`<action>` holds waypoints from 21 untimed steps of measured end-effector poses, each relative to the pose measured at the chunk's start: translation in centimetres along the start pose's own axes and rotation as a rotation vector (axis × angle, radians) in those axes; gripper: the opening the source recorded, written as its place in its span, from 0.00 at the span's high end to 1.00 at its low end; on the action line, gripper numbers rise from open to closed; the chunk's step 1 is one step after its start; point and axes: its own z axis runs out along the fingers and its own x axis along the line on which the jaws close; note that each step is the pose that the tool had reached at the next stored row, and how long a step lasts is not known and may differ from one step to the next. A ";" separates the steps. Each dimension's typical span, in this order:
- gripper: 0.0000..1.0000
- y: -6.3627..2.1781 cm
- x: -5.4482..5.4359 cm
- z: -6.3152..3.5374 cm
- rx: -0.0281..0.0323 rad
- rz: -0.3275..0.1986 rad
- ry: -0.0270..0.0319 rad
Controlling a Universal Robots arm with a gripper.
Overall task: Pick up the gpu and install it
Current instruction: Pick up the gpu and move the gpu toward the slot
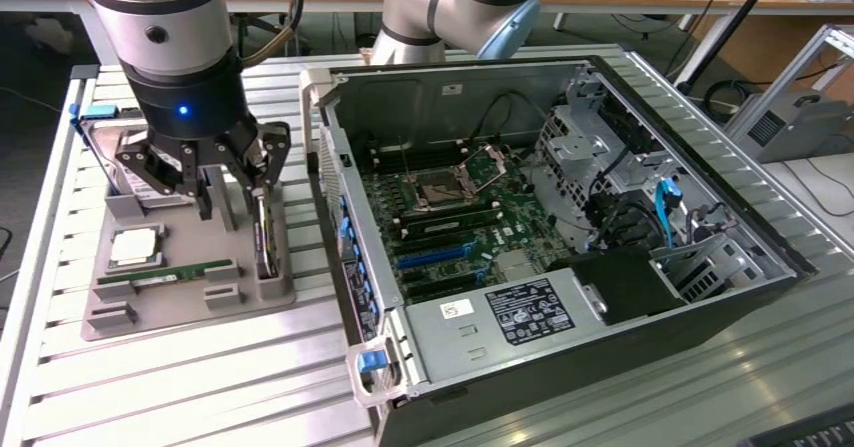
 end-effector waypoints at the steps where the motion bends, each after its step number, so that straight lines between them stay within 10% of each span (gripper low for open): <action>1: 0.52 0.00 0.0 0.02 0.0002 0.000 0.0000; 21: 0.52 0.00 0.0 0.63 0.0062 0.000 -0.0005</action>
